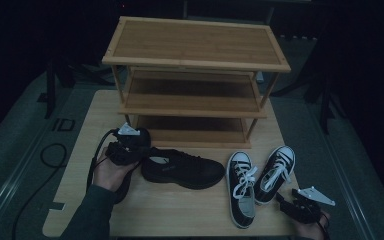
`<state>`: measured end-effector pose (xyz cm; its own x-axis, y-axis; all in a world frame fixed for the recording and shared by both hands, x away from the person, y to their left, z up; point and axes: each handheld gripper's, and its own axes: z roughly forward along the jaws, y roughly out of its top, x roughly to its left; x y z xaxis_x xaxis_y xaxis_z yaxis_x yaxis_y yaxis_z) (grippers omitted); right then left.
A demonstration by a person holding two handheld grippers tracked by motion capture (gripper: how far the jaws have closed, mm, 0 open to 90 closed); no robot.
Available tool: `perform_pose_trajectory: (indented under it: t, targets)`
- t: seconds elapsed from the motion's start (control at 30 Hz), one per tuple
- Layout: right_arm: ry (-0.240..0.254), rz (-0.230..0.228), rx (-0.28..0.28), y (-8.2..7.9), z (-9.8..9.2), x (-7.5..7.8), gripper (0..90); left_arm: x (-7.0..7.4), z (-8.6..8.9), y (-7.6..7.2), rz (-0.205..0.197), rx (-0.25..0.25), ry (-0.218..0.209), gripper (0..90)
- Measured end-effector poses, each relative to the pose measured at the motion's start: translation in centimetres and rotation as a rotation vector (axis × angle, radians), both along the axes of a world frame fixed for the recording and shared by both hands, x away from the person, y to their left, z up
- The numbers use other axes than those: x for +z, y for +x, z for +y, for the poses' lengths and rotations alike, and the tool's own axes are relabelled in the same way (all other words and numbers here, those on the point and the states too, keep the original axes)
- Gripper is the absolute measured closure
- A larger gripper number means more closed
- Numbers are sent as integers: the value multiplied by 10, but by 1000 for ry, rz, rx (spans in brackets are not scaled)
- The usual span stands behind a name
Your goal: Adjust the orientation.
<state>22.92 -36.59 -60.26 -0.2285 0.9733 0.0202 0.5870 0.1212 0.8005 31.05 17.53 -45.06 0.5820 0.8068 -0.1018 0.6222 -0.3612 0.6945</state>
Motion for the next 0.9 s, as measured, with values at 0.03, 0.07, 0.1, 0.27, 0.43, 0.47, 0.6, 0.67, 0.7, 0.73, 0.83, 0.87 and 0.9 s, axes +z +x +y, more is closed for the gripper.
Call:
perform_pose_trajectory:
  t: [0.03,0.07,0.1,0.27,0.43,0.47,0.6,0.67,0.7,0.73,0.83,0.87,0.9]
  targets:
    - [0,0,1,0,0,0,339,0,1,-2,4,-1,-9,862]
    - [0,0,0,0,0,0,339,1,1,-5,7,-7,-8,862]
    - [0,0,0,0,0,0,339,1,1,-5,7,-7,-8,862]
    - [0,1,0,0,0,0,339,3,0,-12,6,-16,-9,862]
    - [-4,-2,0,0,0,0,339,1,0,-24,16,-30,0,862]
    - [-2,1,0,0,0,0,339,0,0,-26,20,-33,4,862]
    - [-1,0,-1,0,0,0,339,-4,1,-35,31,-54,16,862]
    - [-1,1,-1,0,0,0,339,-4,-1,-41,37,-68,23,861]
    - [-1,1,-1,0,0,0,339,-4,-1,-41,37,-68,23,861]
    - [-1,1,-1,0,0,0,338,-4,-1,-42,37,-72,24,861]
    - [-1,1,-1,0,0,0,338,-3,-2,-48,36,-90,14,892]
    - [-1,1,-1,0,0,0,338,-2,-2,-49,35,-101,14,892]
    - [-1,1,-1,0,0,0,337,-2,-2,-50,20,-108,28,875]
